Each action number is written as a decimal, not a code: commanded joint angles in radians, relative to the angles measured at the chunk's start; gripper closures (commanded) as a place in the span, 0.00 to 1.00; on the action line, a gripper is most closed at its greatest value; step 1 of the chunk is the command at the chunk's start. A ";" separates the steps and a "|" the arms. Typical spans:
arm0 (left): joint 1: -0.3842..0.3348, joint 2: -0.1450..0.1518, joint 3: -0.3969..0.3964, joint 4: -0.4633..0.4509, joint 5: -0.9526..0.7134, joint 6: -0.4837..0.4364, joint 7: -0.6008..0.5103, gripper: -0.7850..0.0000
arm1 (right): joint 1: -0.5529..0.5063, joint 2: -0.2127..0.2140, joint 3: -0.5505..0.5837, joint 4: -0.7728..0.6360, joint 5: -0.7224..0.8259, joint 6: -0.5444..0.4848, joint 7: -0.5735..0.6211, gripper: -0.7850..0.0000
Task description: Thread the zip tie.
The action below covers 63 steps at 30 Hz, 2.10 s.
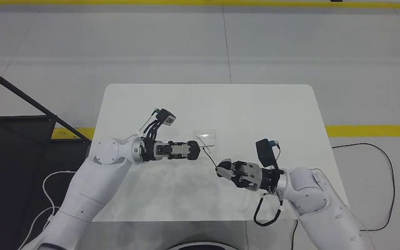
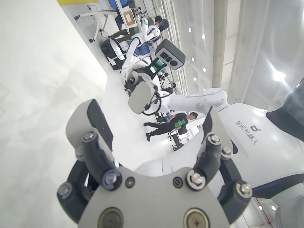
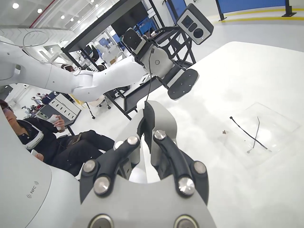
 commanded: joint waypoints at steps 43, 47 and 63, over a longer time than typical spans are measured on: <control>-0.016 -0.046 0.184 0.052 0.160 -0.470 0.422 0.58 | 0.046 -0.004 -0.033 0.054 0.099 0.055 -0.028 1.00; -0.021 -0.040 0.197 0.052 0.157 -0.481 0.434 0.60 | 0.049 -0.004 -0.035 0.056 0.102 0.060 -0.026 1.00; -0.044 -0.023 0.240 0.062 0.160 -0.515 0.468 0.80 | 0.057 -0.004 -0.038 0.066 0.115 0.072 -0.019 1.00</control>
